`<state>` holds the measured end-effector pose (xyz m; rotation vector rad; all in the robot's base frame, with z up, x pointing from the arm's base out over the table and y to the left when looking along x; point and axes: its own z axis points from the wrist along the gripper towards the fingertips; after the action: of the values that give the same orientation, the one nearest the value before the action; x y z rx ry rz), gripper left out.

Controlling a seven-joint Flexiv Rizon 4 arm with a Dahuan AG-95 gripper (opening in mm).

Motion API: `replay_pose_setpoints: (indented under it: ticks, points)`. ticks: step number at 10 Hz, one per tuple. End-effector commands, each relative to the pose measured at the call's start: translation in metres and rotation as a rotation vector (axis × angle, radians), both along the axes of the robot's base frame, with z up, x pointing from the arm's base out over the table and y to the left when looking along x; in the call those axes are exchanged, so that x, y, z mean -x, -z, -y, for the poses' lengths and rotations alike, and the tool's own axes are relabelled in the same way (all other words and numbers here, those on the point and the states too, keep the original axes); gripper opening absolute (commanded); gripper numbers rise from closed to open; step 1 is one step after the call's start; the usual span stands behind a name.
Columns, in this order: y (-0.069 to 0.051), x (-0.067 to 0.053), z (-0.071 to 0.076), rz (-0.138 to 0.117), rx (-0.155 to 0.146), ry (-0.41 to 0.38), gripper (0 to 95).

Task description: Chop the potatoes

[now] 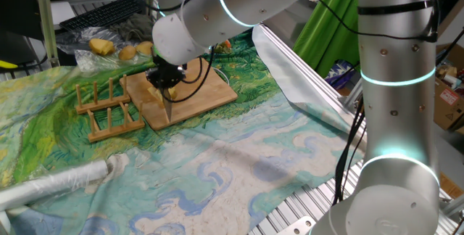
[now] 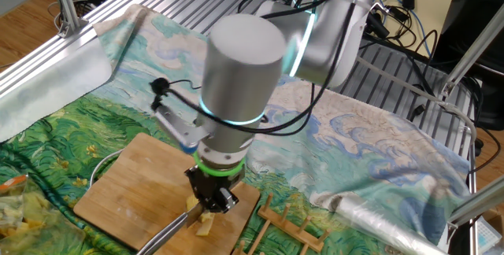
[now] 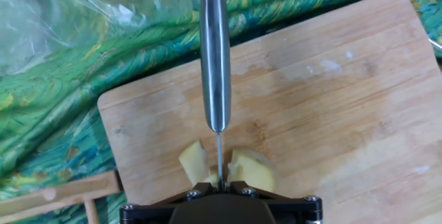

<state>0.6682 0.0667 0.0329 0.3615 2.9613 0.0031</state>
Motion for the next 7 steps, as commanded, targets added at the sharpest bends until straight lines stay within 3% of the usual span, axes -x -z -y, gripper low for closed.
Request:
replay_pose_setpoints:
  ticks: [1, 4, 5, 7]
  points:
    - [0.049, -0.014, 0.004, 0.009, 0.01, -0.015, 0.0]
    - [0.038, -0.023, 0.004, 0.006, -0.019, -0.01, 0.0]
    - [0.038, -0.023, 0.004, -0.009, -0.008, -0.012, 0.0]
    - [0.024, -0.019, 0.007, -0.074, -0.022, -0.008, 0.0]
